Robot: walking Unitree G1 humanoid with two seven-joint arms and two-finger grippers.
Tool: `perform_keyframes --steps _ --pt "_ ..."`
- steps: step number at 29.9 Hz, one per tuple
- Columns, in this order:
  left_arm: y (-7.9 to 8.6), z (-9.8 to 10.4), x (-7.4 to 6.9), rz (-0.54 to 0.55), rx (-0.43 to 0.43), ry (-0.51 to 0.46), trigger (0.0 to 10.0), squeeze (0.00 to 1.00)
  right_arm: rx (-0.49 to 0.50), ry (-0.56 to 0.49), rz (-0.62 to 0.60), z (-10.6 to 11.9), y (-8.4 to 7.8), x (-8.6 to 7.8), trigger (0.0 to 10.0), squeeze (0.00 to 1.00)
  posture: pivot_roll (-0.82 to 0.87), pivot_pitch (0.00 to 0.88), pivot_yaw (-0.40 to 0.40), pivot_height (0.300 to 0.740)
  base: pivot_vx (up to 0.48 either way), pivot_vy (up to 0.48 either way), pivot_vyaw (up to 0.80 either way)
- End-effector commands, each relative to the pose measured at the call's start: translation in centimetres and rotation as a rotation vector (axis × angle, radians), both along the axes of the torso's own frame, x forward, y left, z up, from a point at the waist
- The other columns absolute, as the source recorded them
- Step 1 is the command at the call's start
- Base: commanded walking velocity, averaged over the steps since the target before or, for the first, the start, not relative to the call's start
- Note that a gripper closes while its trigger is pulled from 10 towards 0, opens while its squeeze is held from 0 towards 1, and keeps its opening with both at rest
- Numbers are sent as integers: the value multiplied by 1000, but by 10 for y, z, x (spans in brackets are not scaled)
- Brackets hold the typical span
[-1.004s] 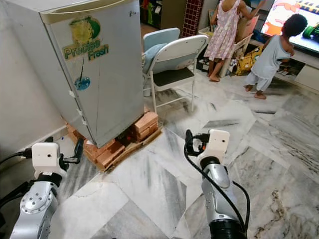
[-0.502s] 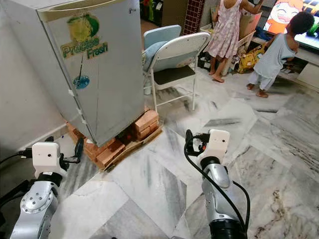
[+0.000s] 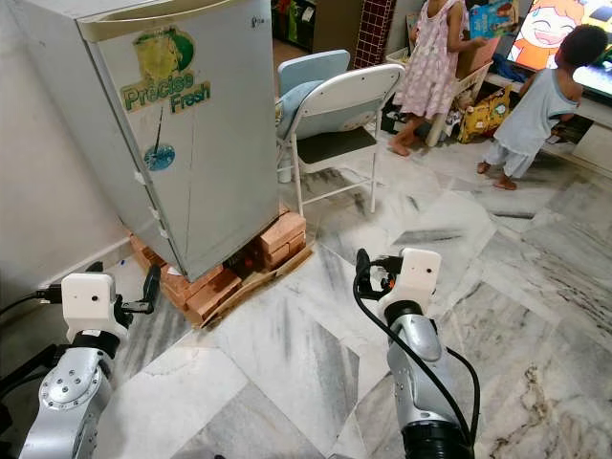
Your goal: Restocking fridge
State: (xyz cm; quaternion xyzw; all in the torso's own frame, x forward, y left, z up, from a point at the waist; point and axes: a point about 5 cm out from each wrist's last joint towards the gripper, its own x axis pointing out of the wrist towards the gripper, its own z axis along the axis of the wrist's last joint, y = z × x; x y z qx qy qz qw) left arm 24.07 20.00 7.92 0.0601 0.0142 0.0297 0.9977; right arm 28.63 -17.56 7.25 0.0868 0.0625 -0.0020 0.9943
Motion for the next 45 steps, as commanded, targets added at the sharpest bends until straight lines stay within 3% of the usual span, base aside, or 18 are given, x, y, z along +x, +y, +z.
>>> perform_keyframes --steps 1,11,12,13,15,20,26,29,33,37,41,45 --pt "-2 3 1 -10 8 -9 10000 0 6 -19 -16 5 -3 2 10000 0 66 0 -35 740 0 0 0" --pt "-2 3 1 -10 8 -9 10000 0 6 -19 -16 5 -3 2 10000 0 66 0 -35 740 0 0 0" --pt "-3 3 2 -10 8 -14 10000 0 0 -20 -9 5 -2 2 10000 0 0 0 0 740 0 0 0" --pt "-4 -3 -3 26 2 24 10000 0 18 -46 -17 4 -6 -6 10000 0 57 0 -43 740 0 0 0" --pt "-5 -6 -4 36 8 36 10000 0 27 -52 -23 3 -7 -10 10000 0 58 0 -43 740 0 0 0" --pt "-7 -5 -2 28 17 32 10000 0 29 -48 -2 2 -2 -8 10000 0 67 0 -36 740 0 0 0" --pt "-11 11 3 3 25 -5 10000 0 12 -68 29 7 -2 -7 10000 0 80 3 -35 740 0 0 0" --pt "-8 4 1 14 31 17 10000 0 -5 -54 13 3 -5 -8 10000 0 69 0 -33 740 0 0 0" --pt "-6 3 3 22 18 10 10000 0 -23 -72 8 8 -6 -4 10000 0 60 0 -32 740 0 480 0" --pt "-15 5 5 -41 40 -7 10000 0 -95 -71 -5 8 -5 -1 10000 0 57 0 -33 740 295 314 0" --pt "-15 5 7 -39 31 -8 10000 0 -39 -68 24 7 -1 0 10000 0 60 0 -35 740 401 263 0" --pt "-15 5 7 -38 47 -12 10000 0 -76 -51 17 6 2 -2 10000 0 64 0 -39 740 401 265 0"
